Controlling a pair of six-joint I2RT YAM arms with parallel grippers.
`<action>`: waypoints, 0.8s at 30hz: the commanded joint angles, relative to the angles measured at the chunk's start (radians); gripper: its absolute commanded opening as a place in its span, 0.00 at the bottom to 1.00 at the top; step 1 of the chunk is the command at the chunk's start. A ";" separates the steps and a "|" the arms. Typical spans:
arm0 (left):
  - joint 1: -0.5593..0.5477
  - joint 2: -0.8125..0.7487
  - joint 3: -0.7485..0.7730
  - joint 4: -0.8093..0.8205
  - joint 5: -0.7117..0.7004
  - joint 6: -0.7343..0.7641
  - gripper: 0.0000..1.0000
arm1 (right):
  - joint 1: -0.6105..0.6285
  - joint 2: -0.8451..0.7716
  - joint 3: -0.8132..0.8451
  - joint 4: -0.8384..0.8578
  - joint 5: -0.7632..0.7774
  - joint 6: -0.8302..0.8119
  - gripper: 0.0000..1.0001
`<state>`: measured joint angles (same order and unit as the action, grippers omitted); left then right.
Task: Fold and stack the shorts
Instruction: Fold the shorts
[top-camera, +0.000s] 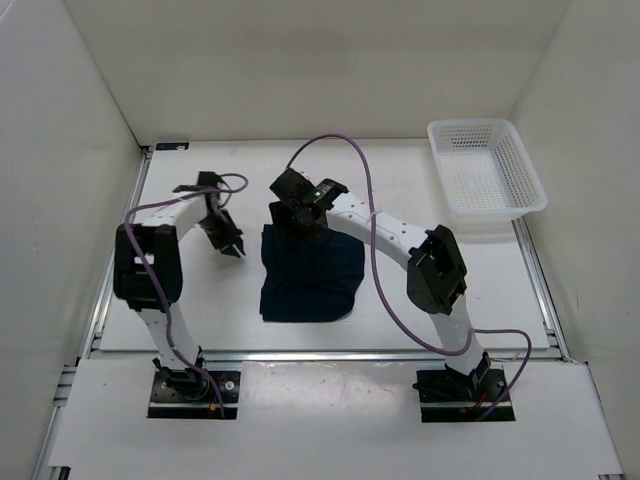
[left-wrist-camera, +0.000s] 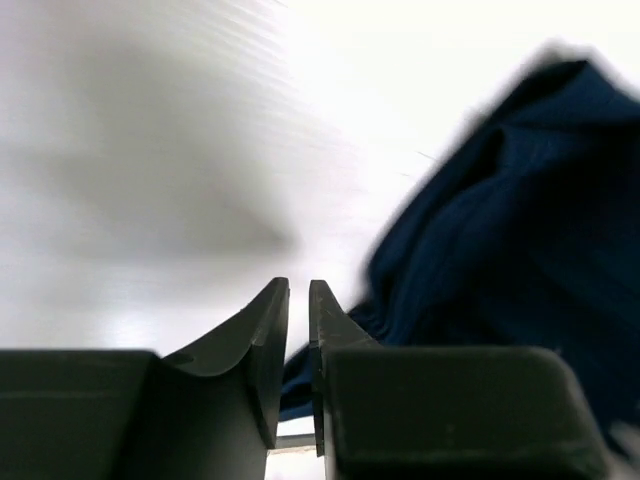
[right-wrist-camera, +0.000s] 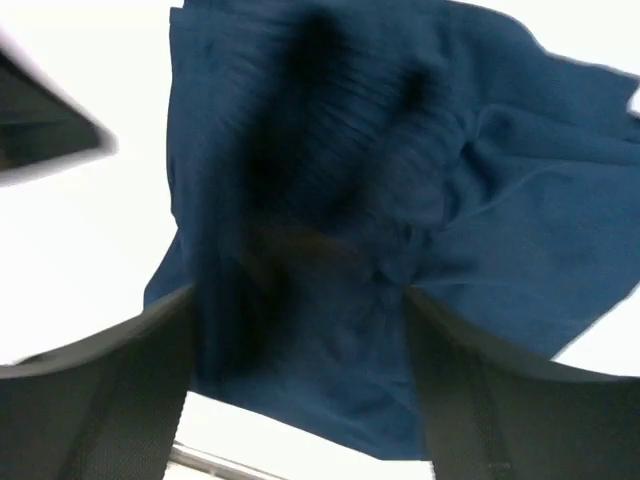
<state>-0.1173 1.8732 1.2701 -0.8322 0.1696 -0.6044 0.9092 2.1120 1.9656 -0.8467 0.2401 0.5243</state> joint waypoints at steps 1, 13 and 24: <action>0.113 -0.179 0.035 -0.070 0.008 0.096 0.27 | 0.002 -0.056 0.059 -0.002 -0.048 0.009 0.90; -0.094 -0.175 0.193 -0.133 -0.050 0.112 0.32 | -0.134 -0.561 -0.562 0.058 0.026 0.083 0.48; -0.271 0.039 0.204 -0.123 -0.081 0.092 0.62 | -0.323 -0.571 -0.823 0.242 -0.249 0.105 0.91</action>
<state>-0.3824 1.8923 1.4559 -0.9504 0.1165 -0.5091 0.6193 1.5028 1.1496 -0.7475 0.1253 0.6228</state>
